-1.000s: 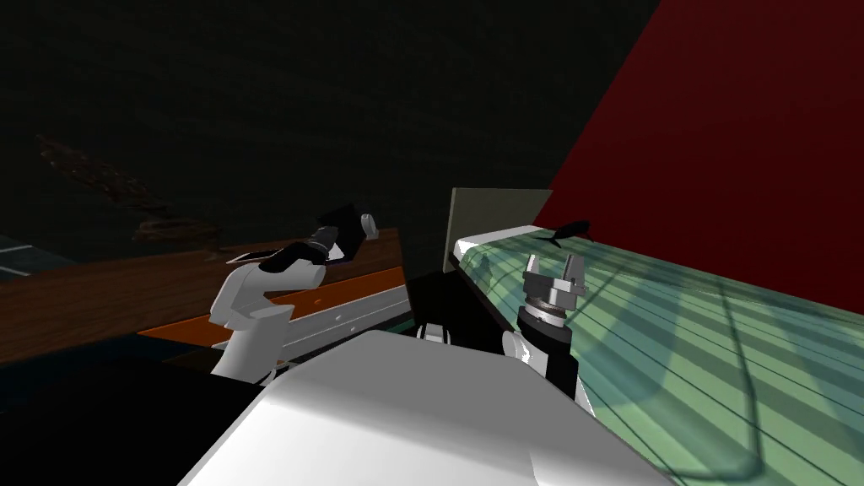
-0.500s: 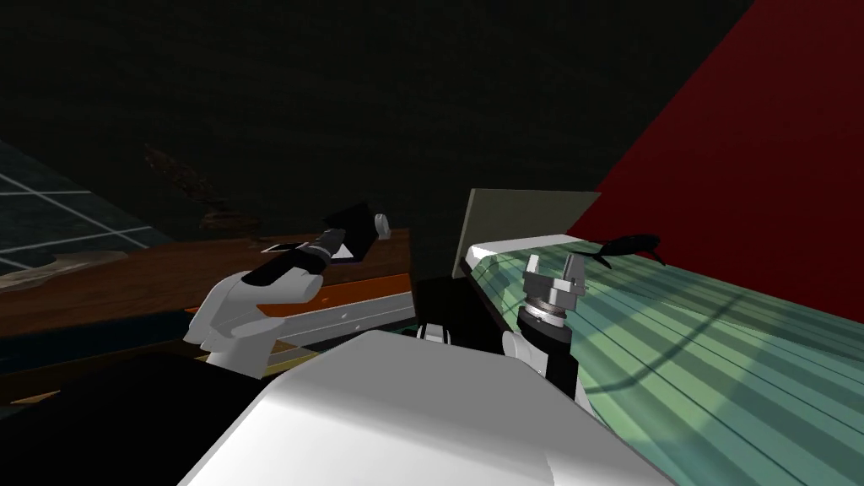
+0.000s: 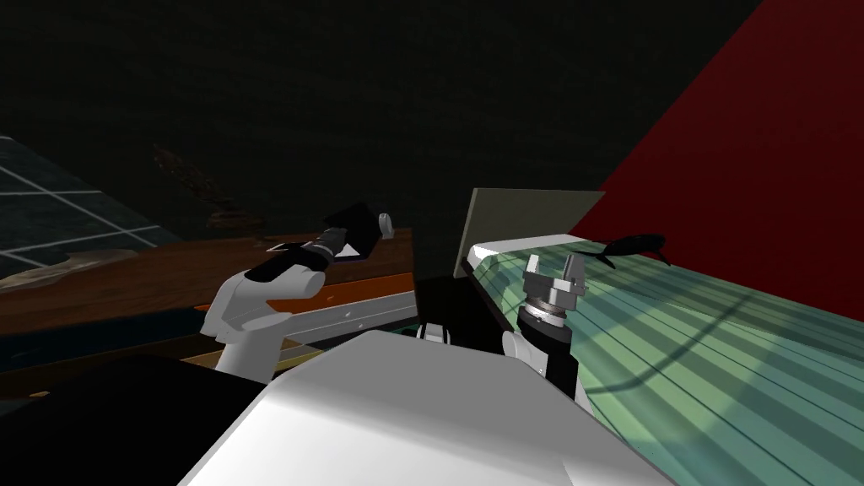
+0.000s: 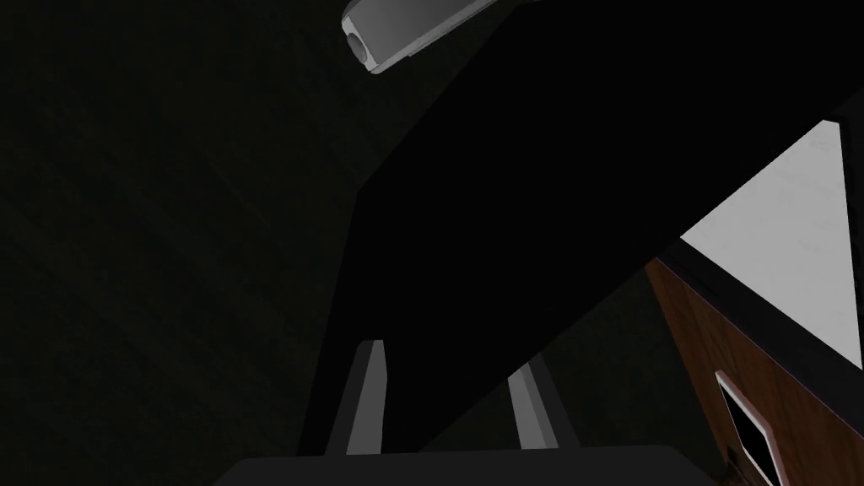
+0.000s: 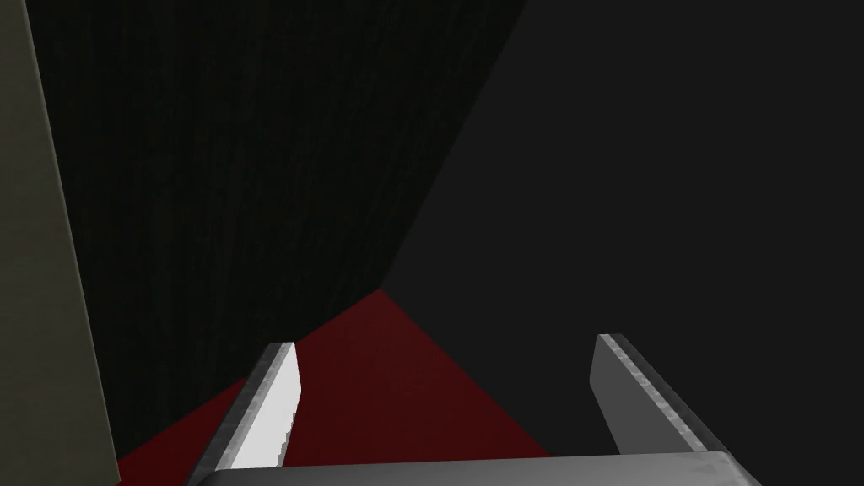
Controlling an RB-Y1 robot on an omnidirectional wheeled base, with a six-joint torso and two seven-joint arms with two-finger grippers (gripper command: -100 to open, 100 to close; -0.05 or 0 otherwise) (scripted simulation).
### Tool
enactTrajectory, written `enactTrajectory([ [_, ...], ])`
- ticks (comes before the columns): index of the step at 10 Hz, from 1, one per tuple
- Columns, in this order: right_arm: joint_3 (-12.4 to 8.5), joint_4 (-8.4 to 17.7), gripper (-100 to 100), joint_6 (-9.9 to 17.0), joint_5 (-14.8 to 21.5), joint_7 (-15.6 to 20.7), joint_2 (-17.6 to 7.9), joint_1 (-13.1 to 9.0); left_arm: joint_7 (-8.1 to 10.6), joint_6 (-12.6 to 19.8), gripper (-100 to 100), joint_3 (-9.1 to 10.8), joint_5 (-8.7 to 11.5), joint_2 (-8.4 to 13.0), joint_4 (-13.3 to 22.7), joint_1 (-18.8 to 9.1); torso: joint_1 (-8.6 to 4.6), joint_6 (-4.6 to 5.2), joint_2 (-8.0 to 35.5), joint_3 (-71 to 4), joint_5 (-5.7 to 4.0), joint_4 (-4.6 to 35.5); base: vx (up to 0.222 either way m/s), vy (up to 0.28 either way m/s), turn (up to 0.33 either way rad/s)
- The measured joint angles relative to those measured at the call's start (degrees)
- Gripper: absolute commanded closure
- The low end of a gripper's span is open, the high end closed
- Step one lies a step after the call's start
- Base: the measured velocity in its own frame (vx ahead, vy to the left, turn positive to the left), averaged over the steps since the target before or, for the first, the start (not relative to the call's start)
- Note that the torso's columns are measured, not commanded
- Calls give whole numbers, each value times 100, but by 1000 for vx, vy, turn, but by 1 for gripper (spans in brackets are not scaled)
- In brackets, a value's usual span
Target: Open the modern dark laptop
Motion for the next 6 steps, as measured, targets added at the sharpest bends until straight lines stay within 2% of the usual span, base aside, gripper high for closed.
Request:
enactTrajectory([
  [5,1,0,0,0,0,0,0,0,545,50,100,73,318,-246,266,-399,-22,5,-5,-4,-10,-3,-20,43,-4],
  [6,1,0,0,0,0,0,1,0,567,55,100,70,325,-253,280,-403,-24,1,-1,-1,-10,-1,-20,28,45],
])
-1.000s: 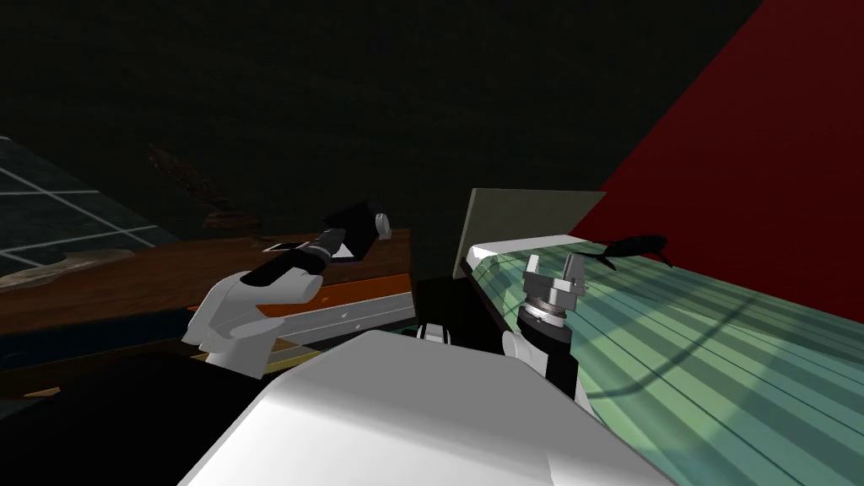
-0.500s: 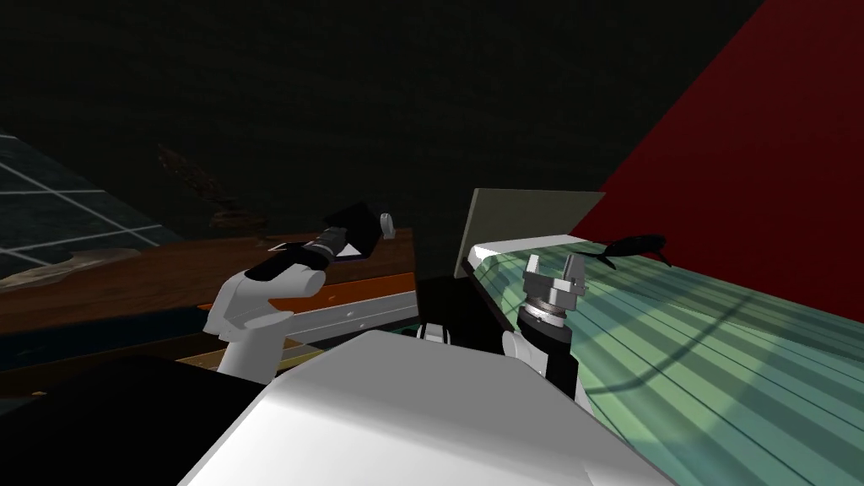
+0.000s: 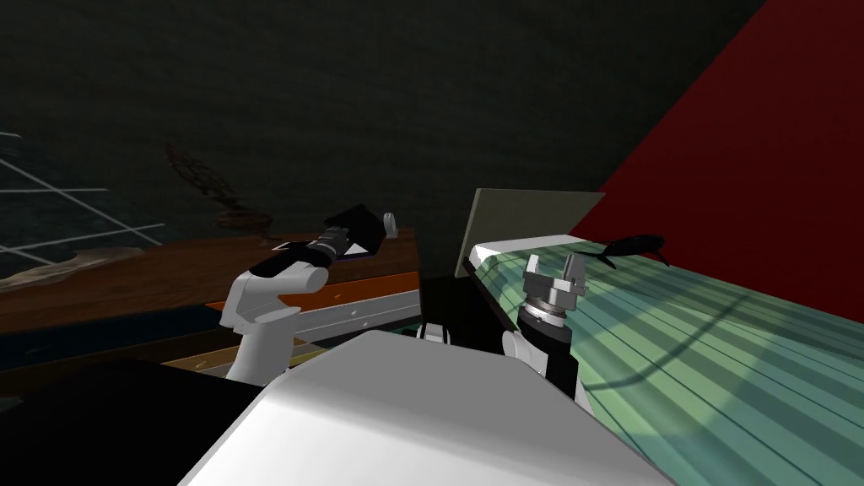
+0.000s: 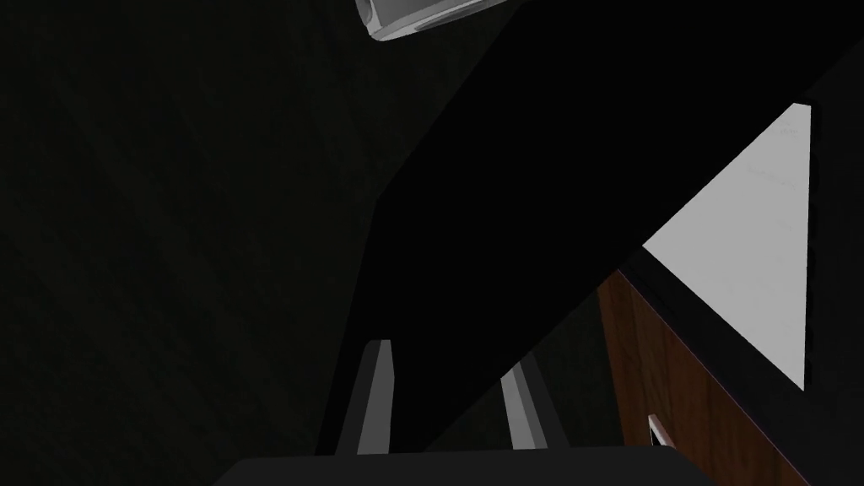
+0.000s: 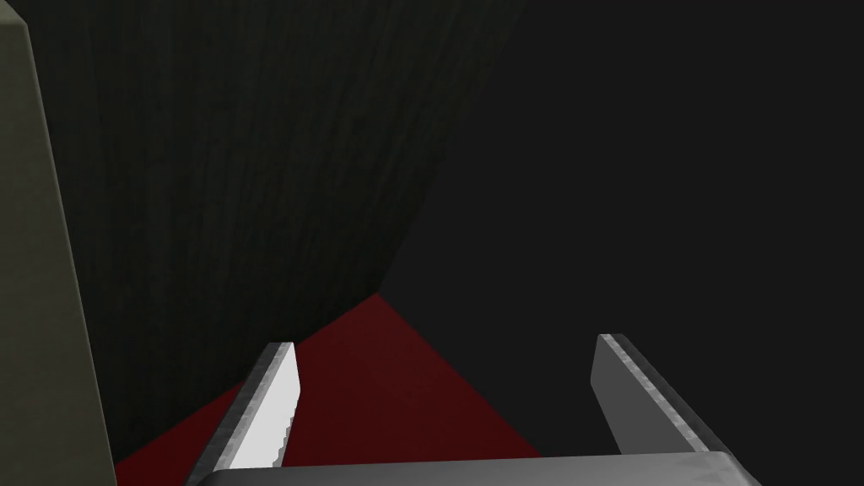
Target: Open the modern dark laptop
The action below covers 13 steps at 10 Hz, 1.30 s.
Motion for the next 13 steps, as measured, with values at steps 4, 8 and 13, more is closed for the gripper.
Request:
enactTrajectory([
  [4,0,0,0,0,0,0,0,0,369,-275,100,-5,164,-365,404,-260,10,-3,13,11,8,1,-42,43,32],
  [8,0,0,0,0,0,0,0,0,794,-586,100,8,380,-754,860,-540,15,-2,6,5,6,2,-34,36,30],
  [13,0,0,0,0,0,0,0,0,1040,-592,-100,122,611,-947,853,-562,6,1,-18,-10,7,-11,14,22,22],
])
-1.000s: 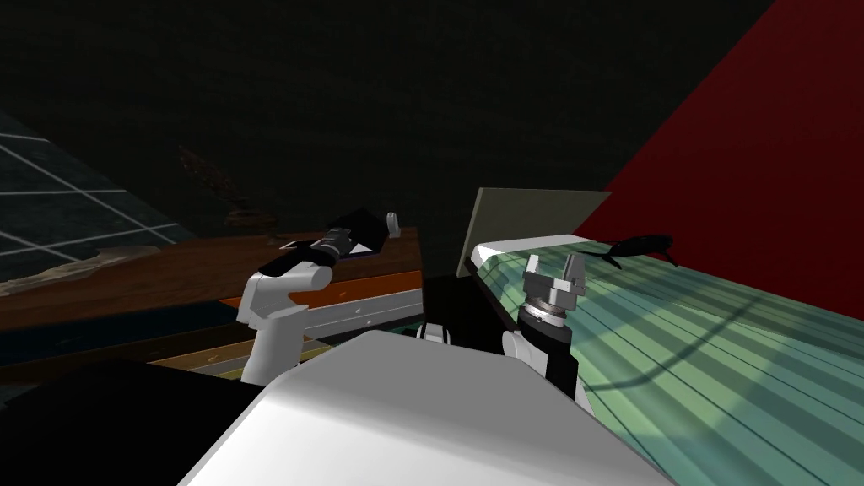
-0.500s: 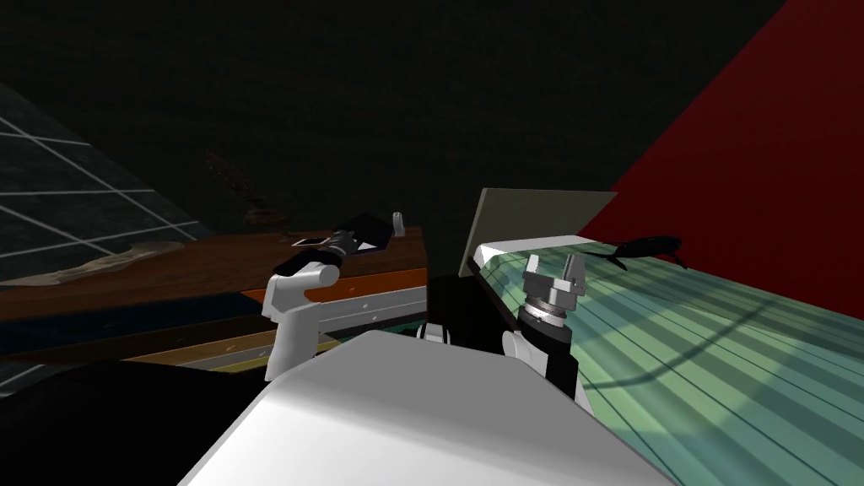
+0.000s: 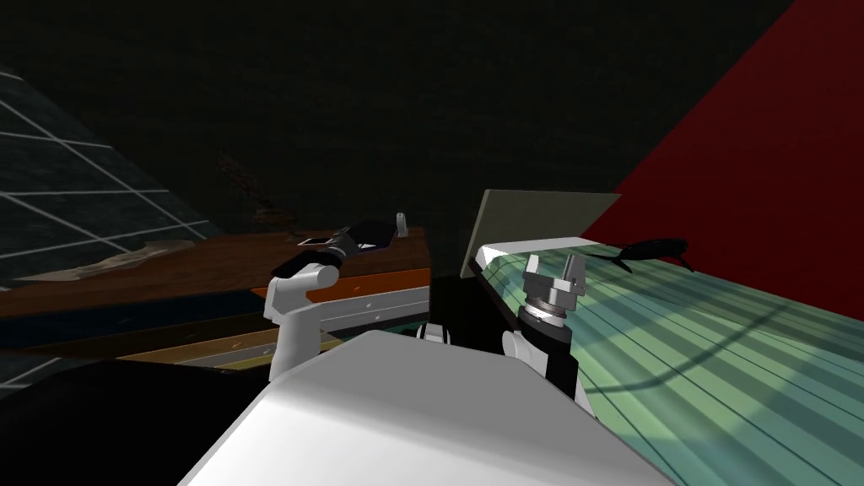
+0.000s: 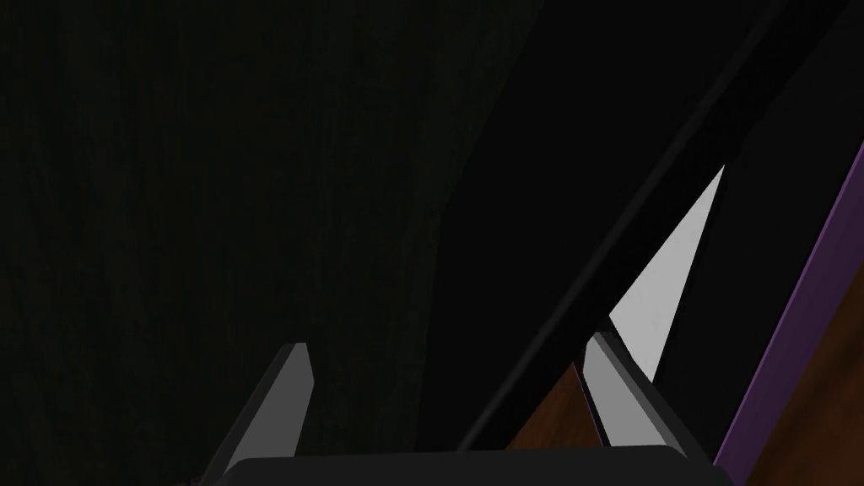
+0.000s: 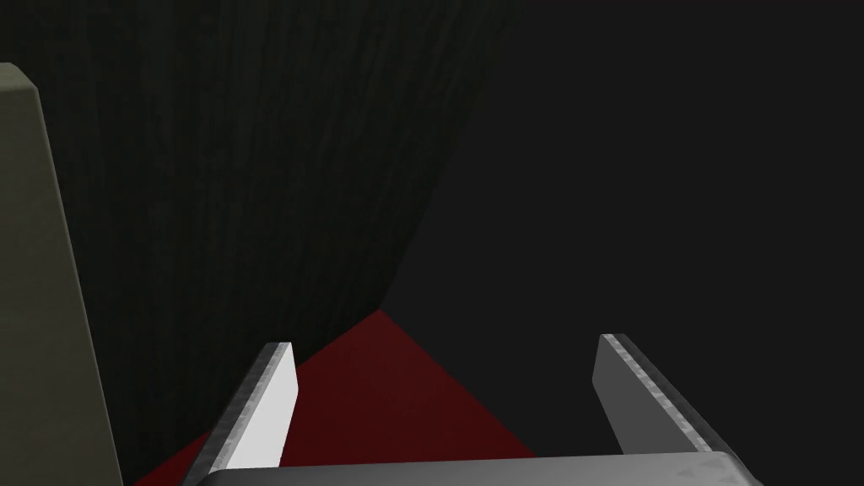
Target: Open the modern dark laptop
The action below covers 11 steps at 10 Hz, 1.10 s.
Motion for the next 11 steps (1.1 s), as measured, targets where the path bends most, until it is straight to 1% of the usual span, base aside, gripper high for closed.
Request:
enactTrajectory([
  [2,0,0,0,0,0,0,0,0,68,273,-100,112,67,35,-240,32,-1,1,11,5,-7,9,58,2,16],
  [4,0,0,0,0,0,0,0,0,155,563,-100,221,115,91,-470,-9,7,-2,24,14,-5,14,34,3,24],
  [8,0,0,0,0,0,0,0,-1,341,1176,-100,532,339,209,-1082,79,5,1,28,17,-3,15,7,-10,28],
  [9,0,0,0,0,0,0,0,-1,350,1204,0,538,343,209,-1093,82,10,2,17,10,-1,9,0,0,0],
  [11,0,0,0,0,0,0,0,-1,348,1214,0,533,342,203,-1082,92,7,0,13,7,-3,9,0,0,0],
])
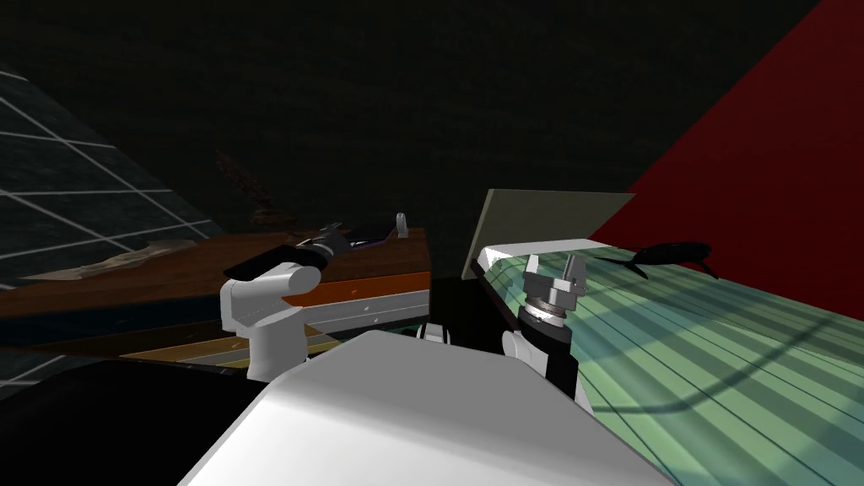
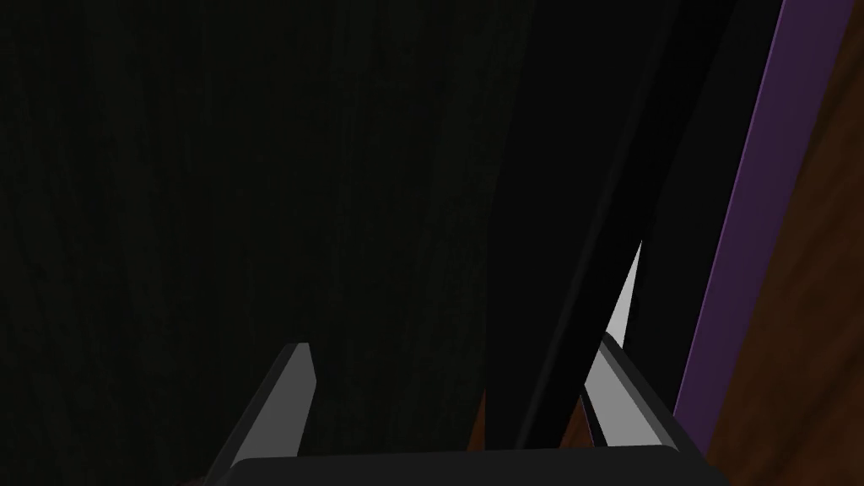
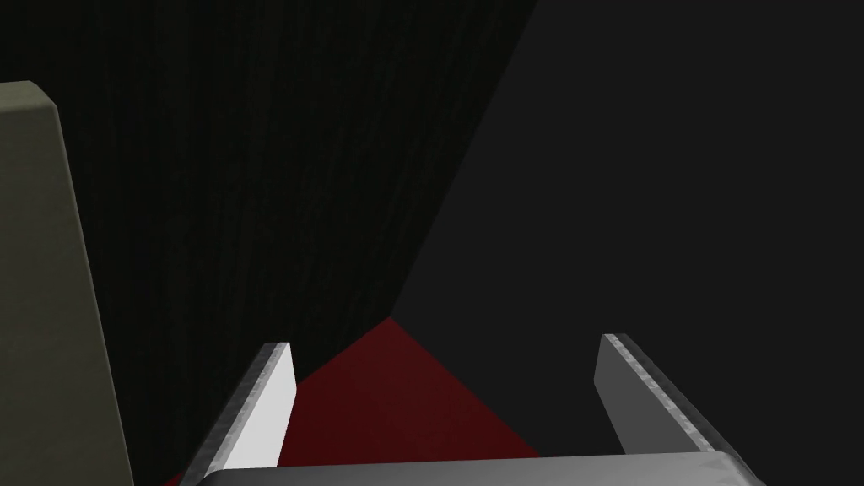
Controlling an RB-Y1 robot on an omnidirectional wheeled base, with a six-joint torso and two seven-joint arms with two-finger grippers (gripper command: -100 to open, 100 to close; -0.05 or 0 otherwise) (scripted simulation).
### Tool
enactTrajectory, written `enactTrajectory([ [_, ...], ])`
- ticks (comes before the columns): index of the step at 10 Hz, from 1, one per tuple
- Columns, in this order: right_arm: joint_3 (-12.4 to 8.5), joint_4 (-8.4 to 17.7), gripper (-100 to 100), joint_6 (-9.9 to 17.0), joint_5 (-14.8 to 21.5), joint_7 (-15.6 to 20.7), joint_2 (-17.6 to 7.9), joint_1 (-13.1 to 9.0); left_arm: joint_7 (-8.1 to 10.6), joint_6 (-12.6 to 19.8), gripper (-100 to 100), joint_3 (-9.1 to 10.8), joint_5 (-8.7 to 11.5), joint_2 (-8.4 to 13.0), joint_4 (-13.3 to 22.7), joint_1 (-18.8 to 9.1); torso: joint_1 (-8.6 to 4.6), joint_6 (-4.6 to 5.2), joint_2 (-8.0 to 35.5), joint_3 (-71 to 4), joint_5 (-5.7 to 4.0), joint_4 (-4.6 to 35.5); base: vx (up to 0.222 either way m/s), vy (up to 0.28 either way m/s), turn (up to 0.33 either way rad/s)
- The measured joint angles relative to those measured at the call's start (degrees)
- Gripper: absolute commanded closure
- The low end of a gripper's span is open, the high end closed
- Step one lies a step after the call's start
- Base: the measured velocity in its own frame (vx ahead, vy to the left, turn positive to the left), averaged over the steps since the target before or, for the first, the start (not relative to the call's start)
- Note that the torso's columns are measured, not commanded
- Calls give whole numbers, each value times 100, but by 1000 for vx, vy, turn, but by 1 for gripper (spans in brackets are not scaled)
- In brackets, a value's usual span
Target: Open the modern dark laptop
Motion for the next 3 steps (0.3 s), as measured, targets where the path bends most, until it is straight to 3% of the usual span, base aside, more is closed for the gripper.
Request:
enactTrajectory([
  [3,0,0,0,0,0,0,0,0,-1,12,0,-3,-1,-5,10,9,-1,-1,3,4,3,-2,0,0,0],
])
